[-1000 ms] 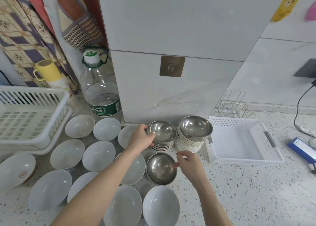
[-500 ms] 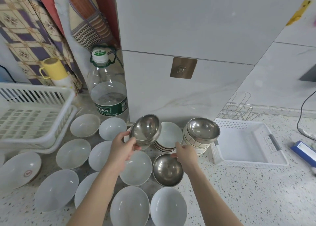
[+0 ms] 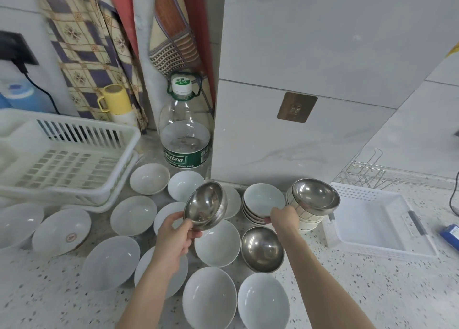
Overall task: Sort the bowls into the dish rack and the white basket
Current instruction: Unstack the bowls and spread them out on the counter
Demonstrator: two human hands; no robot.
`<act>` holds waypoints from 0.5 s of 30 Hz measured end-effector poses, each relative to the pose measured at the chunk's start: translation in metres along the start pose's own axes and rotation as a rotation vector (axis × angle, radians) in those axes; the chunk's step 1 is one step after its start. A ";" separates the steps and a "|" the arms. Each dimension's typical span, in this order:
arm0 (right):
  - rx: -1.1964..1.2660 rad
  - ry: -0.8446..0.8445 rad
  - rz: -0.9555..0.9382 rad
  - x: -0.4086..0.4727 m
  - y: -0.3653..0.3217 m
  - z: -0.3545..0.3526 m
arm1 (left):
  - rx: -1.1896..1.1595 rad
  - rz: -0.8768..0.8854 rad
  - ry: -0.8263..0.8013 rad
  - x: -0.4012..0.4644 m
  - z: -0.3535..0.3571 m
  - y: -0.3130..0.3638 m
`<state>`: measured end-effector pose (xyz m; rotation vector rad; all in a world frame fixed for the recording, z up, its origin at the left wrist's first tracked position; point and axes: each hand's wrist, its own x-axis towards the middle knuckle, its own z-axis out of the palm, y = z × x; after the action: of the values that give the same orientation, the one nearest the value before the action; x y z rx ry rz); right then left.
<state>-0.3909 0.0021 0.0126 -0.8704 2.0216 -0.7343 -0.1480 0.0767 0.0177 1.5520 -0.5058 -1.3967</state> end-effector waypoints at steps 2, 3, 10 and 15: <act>0.002 0.017 -0.009 -0.001 -0.003 0.000 | 0.014 0.003 0.000 -0.004 -0.005 -0.002; 0.009 0.020 -0.014 -0.002 -0.005 -0.001 | 0.017 0.003 0.000 -0.006 -0.008 -0.003; 0.172 0.065 -0.095 -0.031 -0.001 -0.011 | -0.015 0.003 -0.015 -0.028 -0.020 -0.009; 0.273 0.064 -0.069 -0.067 0.014 -0.033 | 0.002 -0.009 -0.028 -0.044 -0.026 -0.017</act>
<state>-0.3931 0.0685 0.0483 -0.7673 1.8968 -1.0608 -0.1406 0.1293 0.0238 1.5401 -0.5180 -1.4266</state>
